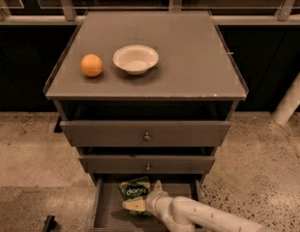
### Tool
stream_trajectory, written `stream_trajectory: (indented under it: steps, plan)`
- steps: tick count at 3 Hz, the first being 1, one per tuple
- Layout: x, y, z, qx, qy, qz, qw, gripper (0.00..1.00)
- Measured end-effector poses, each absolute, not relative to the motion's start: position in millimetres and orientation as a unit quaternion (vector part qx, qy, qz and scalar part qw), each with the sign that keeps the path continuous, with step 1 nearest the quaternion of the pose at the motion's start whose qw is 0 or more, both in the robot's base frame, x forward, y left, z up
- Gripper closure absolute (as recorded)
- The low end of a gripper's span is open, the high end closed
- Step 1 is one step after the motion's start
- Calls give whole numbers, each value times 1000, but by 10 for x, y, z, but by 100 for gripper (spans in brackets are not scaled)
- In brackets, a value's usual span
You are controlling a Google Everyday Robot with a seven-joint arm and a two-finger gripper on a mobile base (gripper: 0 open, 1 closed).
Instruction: Pick green rice chip bag from bottom drawer and place on counter
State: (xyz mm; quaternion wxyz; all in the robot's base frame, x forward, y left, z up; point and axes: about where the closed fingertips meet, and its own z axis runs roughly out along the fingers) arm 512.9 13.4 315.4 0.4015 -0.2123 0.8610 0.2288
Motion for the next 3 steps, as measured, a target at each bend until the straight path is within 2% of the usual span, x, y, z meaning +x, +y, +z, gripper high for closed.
stream_trajectory:
  steps: [2,3]
  plan:
    - [5178,254,2847,-188,873,230,388,0]
    - [5257,514,2441,-174,879,231,380,0]
